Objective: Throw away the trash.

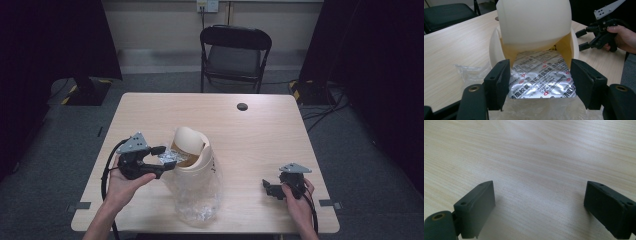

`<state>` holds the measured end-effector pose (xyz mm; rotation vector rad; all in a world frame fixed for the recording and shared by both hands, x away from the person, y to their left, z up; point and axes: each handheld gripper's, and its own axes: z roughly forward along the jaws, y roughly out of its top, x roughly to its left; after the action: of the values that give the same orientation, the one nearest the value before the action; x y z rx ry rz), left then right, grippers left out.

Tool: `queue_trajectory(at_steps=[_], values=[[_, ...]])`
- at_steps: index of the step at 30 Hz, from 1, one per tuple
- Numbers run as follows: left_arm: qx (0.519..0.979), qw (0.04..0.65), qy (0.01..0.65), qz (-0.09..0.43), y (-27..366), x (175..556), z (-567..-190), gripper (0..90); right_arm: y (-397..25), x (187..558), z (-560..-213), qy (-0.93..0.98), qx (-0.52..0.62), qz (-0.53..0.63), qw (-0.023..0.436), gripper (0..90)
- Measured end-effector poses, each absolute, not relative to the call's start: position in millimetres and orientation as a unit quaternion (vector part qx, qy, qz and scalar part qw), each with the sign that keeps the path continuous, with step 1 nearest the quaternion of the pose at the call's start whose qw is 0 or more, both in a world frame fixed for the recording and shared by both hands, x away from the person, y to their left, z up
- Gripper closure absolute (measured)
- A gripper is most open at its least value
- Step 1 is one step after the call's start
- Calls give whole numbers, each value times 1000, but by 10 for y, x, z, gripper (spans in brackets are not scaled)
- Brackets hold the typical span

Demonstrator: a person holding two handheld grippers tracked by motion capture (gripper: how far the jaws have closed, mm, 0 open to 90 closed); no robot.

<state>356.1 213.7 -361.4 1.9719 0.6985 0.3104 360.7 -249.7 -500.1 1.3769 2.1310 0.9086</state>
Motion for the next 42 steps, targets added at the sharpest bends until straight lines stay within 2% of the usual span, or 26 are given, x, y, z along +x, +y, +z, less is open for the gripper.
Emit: queue_trajectory(at_steps=[11, 17, 27, 30, 36, 42], values=[[812, 490, 293, 124, 2023, 3631, -3599, 340, -2497, 3607, -5001, 771, 498, 329, 222, 90], [831, 466, 266, 150, 1872, 3597, -3613, 340, -2497, 3607, -5001, 771, 498, 329, 222, 90], [822, 474, 296, 109, 1815, 3726, -3695, 332, -2497, 3607, -5001, 771, 498, 329, 222, 90], [817, 485, 298, 97, 1834, 3736, -3694, 279, -2497, 3607, -5000, 771, 498, 329, 222, 90], [813, 492, 293, 107, 1897, 3691, -3655, 206, -2497, 3606, -5001, 771, 498, 329, 222, 90], [804, 501, 299, 116, 1984, 3652, -3624, 179, -2497, 3607, -5001, 771, 498, 329, 222, 90]])
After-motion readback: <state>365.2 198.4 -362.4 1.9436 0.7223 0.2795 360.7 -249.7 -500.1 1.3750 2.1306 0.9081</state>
